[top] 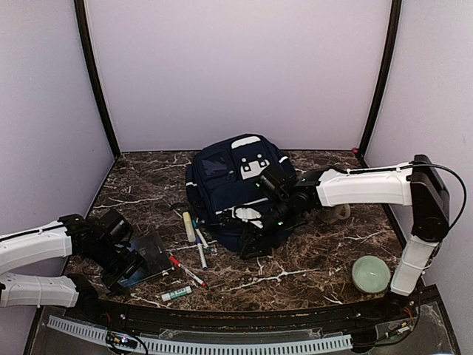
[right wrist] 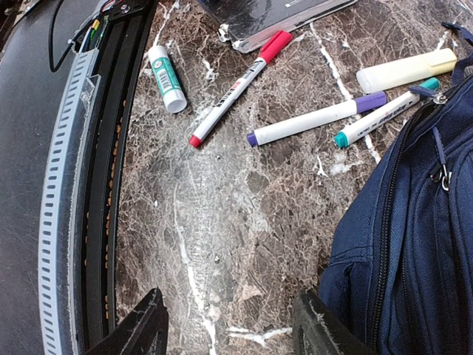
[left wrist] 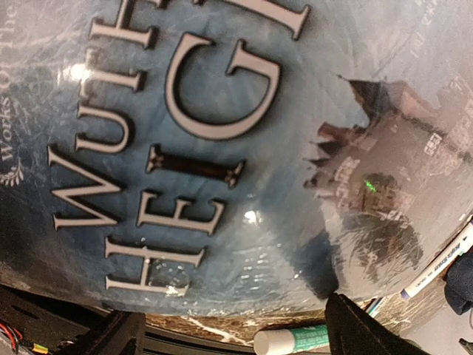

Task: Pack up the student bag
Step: Move the book to the corner of the board.

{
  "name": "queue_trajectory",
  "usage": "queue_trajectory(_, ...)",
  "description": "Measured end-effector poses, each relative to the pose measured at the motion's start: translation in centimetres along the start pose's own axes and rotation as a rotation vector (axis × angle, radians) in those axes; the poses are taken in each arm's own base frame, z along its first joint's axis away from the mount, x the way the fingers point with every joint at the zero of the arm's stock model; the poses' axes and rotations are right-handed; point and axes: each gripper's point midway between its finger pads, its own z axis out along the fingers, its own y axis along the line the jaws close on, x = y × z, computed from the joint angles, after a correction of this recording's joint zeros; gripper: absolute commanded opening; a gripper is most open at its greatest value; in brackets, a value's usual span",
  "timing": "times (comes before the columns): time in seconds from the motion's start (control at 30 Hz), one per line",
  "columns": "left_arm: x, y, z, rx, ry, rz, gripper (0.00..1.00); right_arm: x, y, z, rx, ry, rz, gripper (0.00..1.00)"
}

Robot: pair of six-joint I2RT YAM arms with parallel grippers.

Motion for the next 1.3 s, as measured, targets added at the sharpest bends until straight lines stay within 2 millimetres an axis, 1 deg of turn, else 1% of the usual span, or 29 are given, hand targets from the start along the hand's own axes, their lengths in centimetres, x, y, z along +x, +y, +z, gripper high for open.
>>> queue_trajectory(0.17, -0.1, 0.3, 0.0, 0.010, -0.009, -0.027, 0.87, 0.0, 0.0, 0.0, -0.001, 0.001, -0.003, 0.57)
queue_trajectory(0.3, -0.8, 0.4, -0.1, 0.020, -0.053, -0.037, 0.88, 0.1, 0.0, 0.0, -0.002, 0.003, -0.001, 0.57)
queue_trajectory(0.43, -1.7, 0.4, -0.1, 0.015, -0.104, -0.038, 0.88, 0.1, 0.1, 0.0, -0.003, 0.005, 0.000, 0.57)
queue_trajectory(0.5, -2.5, 0.2, -0.3, 0.003, -0.141, -0.037, 0.89, 0.2, 0.1, 0.0, -0.004, 0.006, 0.002, 0.57)
queue_trajectory(0.63, -4.1, -0.8, -0.6, -0.027, -0.196, -0.035, 0.89, 0.2, 0.1, 0.0, -0.004, 0.006, 0.002, 0.57)
queue_trajectory(0.73, -5.9, -2.0, -1.0, -0.047, -0.265, -0.006, 0.91, 0.2, 0.1, 0.0, -0.004, 0.007, 0.003, 0.57)
queue_trajectory(0.9, -10.0, -3.7, -1.9, -0.090, -0.392, 0.023, 0.91, 0.6, 0.1, 0.3, -0.008, 0.016, 0.009, 0.57)
queue_trajectory(1.07, -13.6, -4.3, -2.8, -0.109, -0.472, 0.030, 0.92, 1.1, 0.0, 0.7, -0.016, 0.031, 0.020, 0.57)
queue_trajectory(1.13, -15.3, -4.3, -3.1, -0.118, -0.486, 0.021, 0.91, 1.3, 0.0, 0.9, -0.019, 0.038, 0.025, 0.57)
queue_trajectory(1.3, -19.5, -5.2, -3.9, -0.113, -0.528, 0.015, 0.91, 1.7, -0.1, 1.2, -0.025, 0.051, 0.035, 0.57)
